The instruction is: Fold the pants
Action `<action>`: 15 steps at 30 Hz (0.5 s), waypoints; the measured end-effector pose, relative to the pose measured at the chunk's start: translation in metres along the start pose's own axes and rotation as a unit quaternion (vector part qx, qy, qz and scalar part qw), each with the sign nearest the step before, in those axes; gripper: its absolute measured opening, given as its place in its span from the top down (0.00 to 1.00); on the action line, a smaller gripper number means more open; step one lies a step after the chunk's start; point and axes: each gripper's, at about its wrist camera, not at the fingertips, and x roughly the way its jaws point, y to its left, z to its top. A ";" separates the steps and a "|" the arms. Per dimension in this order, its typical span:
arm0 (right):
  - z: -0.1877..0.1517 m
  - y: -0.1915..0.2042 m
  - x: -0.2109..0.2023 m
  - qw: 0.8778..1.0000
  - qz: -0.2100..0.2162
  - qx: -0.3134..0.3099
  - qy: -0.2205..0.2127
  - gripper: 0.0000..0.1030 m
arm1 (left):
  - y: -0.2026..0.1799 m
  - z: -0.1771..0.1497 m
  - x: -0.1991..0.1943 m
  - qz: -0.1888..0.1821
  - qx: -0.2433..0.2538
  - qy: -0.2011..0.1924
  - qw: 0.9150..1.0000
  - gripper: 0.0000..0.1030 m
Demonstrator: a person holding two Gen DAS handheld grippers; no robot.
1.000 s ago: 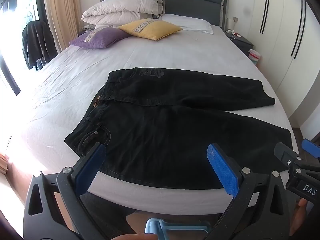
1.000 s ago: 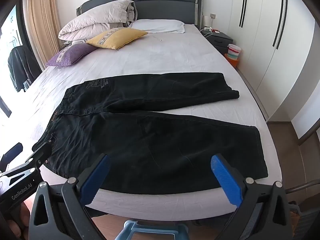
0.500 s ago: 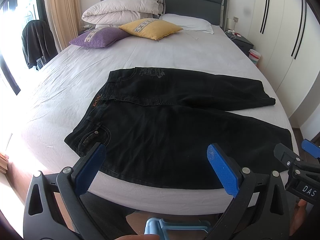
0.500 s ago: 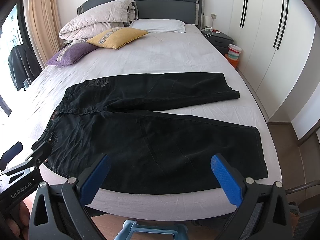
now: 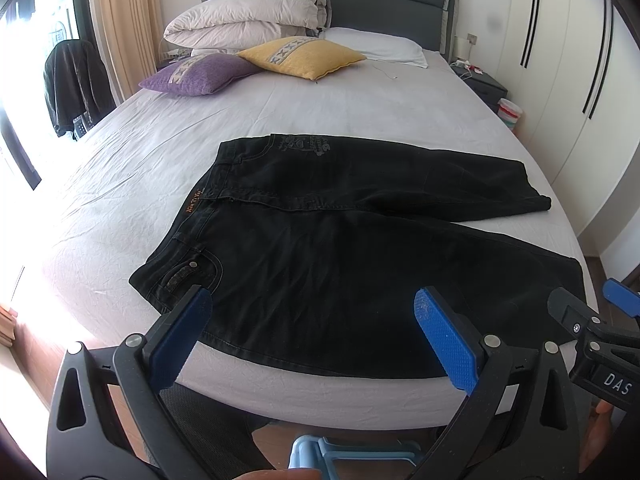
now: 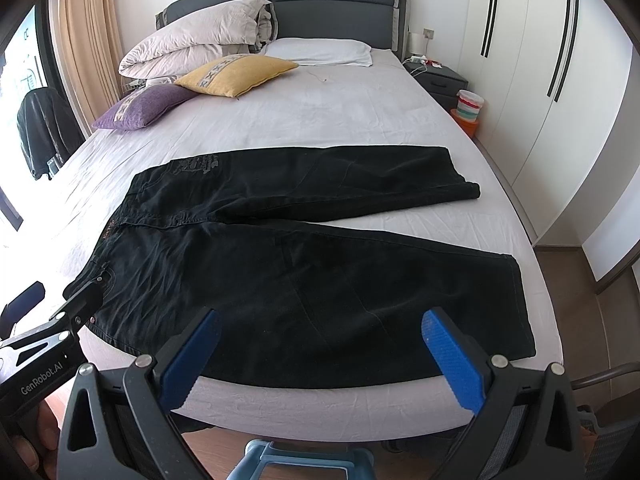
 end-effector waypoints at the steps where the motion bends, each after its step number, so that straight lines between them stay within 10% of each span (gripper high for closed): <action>1: 0.000 0.000 0.000 1.000 0.000 0.000 0.000 0.00 | 0.000 0.000 0.000 0.000 0.000 0.000 1.000 0.00; 15: 0.000 0.000 0.000 1.000 -0.001 -0.001 0.000 0.00 | 0.003 -0.003 0.002 0.000 -0.001 0.003 1.000 0.00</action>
